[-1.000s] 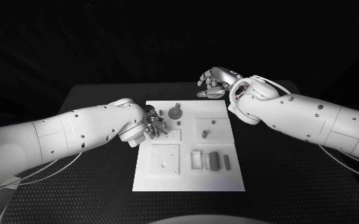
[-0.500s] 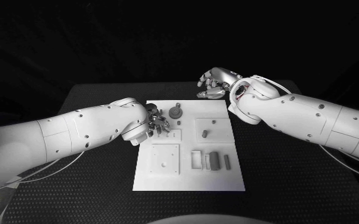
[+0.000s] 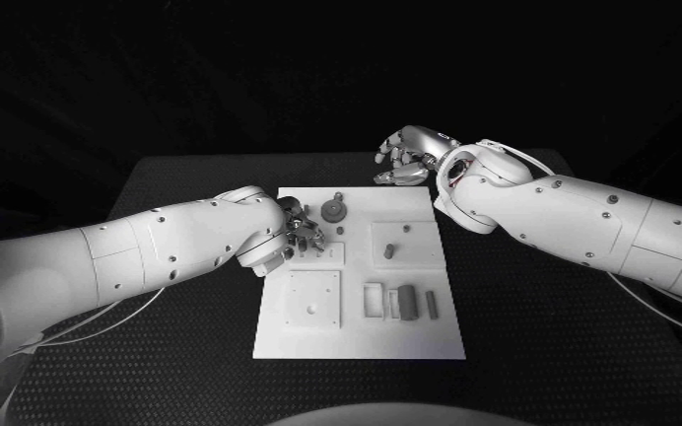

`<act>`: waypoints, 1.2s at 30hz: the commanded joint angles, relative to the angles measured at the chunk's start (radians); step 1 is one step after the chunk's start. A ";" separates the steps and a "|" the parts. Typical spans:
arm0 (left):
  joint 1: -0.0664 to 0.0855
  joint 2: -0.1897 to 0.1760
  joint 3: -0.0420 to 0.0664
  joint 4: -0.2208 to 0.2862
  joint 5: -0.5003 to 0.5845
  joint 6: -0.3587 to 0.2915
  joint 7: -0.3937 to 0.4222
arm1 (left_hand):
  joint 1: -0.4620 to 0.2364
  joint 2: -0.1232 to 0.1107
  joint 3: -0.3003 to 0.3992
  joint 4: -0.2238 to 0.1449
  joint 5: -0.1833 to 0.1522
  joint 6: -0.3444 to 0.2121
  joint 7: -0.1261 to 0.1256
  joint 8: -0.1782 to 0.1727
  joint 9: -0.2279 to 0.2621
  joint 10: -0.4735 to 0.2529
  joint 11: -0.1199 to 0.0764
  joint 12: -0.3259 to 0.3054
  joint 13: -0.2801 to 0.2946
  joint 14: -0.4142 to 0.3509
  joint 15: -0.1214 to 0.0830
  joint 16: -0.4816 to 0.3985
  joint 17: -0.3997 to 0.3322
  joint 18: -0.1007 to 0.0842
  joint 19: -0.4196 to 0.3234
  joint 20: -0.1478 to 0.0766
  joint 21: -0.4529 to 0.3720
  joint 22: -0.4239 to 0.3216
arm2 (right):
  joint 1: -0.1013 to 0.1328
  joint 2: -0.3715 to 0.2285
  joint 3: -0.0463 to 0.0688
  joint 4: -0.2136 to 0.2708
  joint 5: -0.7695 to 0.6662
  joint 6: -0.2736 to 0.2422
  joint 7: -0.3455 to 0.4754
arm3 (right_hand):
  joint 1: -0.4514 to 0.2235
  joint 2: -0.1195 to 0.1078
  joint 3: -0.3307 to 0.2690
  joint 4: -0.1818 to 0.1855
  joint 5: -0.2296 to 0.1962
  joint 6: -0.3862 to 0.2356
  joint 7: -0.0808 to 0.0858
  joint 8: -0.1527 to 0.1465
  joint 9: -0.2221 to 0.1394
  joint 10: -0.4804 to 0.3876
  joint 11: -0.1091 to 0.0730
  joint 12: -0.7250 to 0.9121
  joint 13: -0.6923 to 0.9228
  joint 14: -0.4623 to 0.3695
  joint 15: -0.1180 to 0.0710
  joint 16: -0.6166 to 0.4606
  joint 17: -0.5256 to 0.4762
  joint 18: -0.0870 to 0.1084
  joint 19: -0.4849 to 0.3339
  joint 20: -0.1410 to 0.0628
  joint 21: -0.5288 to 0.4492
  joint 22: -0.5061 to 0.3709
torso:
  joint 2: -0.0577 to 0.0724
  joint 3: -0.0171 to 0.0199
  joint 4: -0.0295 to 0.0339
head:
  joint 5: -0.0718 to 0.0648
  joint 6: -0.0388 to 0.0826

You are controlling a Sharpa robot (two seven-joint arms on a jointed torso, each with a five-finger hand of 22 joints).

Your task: Assemble the parts on the task board

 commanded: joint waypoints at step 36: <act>-0.022 0.020 0.001 -0.034 -0.106 0.013 -0.018 | -0.037 -0.004 0.013 0.007 0.033 0.060 -0.034 0.047 0.092 0.000 -0.033 0.082 0.017 0.066 -0.089 0.041 -0.020 0.015 0.087 -0.075 -0.005 0.025 | 0.000 -0.001 0.001 0.008 0.010 0.030 0.005 | 0.000 0.016 -0.005 0.003 -0.004 -0.002 0.008 0.000 -0.003 -0.011 0.001 0.007 0.001 -0.006 0.001 0.000 0.002 0.013 -0.008 0.001 -0.006 0.016 | 0.000 -0.0002 0.0004 | -0.009 -0.009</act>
